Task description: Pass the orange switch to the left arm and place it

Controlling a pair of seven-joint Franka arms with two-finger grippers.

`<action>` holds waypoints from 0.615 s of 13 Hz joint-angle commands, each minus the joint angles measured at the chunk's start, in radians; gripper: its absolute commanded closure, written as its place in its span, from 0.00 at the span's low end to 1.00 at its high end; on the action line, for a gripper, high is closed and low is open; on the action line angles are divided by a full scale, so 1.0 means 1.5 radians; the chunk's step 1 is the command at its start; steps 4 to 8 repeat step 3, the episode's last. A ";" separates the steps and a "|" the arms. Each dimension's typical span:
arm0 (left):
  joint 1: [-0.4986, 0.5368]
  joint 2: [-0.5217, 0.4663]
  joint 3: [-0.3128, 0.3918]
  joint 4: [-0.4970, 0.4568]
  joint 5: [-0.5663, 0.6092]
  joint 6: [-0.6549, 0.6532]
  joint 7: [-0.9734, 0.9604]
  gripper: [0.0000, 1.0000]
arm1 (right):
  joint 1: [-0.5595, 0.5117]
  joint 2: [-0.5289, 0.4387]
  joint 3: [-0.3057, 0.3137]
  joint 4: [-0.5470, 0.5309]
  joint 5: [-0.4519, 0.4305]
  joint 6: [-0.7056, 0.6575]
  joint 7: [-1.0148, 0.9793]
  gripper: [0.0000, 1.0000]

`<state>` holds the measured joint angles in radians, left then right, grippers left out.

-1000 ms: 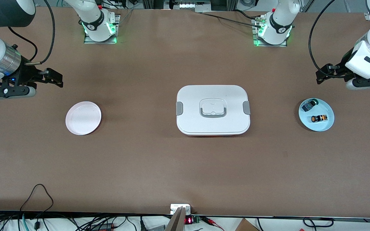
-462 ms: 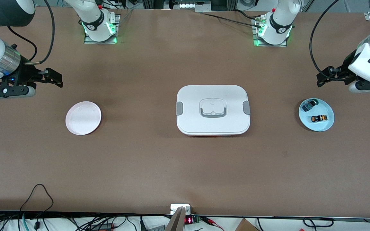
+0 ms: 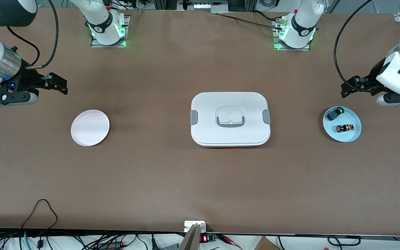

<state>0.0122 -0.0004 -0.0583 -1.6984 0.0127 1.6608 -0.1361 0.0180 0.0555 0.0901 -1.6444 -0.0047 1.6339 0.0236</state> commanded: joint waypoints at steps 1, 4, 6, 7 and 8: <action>-0.002 0.010 0.004 0.022 -0.013 -0.019 0.012 0.00 | -0.002 -0.003 0.000 0.008 0.009 -0.013 -0.004 0.00; -0.002 0.010 0.004 0.022 -0.013 -0.020 0.012 0.00 | -0.002 -0.003 0.000 0.008 0.009 -0.013 -0.003 0.00; -0.002 0.010 0.004 0.022 -0.013 -0.020 0.012 0.00 | -0.002 -0.003 0.000 0.008 0.009 -0.013 -0.003 0.00; -0.002 0.010 0.004 0.022 -0.013 -0.020 0.012 0.00 | -0.002 -0.003 0.000 0.008 0.009 -0.013 -0.003 0.00; -0.002 0.010 0.004 0.022 -0.013 -0.020 0.012 0.00 | -0.002 -0.003 0.000 0.008 0.009 -0.013 -0.003 0.00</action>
